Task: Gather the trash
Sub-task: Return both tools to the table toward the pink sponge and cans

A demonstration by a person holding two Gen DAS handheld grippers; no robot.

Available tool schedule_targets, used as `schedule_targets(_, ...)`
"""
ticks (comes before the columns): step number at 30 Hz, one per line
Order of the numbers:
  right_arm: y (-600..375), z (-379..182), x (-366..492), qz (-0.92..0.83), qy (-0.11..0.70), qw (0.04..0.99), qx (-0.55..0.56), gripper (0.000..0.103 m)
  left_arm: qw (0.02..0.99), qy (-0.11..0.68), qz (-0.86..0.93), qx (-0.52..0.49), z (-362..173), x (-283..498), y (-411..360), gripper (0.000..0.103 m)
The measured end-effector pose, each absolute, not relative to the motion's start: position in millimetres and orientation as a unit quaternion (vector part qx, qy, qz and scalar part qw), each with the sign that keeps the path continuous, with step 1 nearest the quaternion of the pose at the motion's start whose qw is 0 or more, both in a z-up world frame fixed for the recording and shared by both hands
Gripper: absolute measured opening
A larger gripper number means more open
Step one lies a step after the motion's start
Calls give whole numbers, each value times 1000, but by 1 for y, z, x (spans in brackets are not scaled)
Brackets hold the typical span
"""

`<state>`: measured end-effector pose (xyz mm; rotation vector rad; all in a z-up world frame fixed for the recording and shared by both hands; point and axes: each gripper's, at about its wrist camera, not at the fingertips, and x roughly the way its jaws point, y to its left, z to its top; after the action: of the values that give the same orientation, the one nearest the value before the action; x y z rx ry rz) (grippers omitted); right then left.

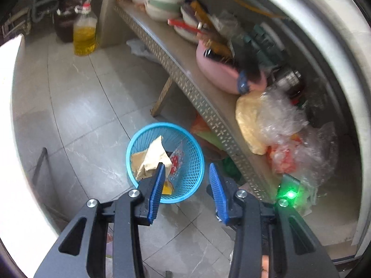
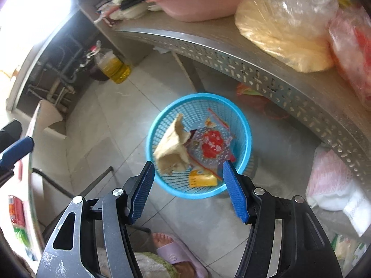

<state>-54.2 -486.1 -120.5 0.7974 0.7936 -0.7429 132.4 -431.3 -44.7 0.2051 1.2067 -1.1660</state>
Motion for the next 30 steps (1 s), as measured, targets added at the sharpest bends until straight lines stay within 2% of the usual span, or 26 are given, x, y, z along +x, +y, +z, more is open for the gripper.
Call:
schedule_targets(3,-477,-104,-52,-327,362,794,362,63,675,517,-520,81,-21,132,-406,41)
schedule_targets(8,-457,-71,-46,-296,347,822,341,72,698,492,-515,71,6,131,-357,61)
schedule_targets(11,-444,-53,-39,-271,340,837,331,75,710,482,-509,68,16,131,-328,69)
schedule_targets(20,-405,-5,-15,-189,328,875,302,83,763,436,-474,55,51,136,-242,81)
schedule_targets(30,-368,16,15,-118,347,889,274,84,800,425,-423,22,61,146,-154,84)
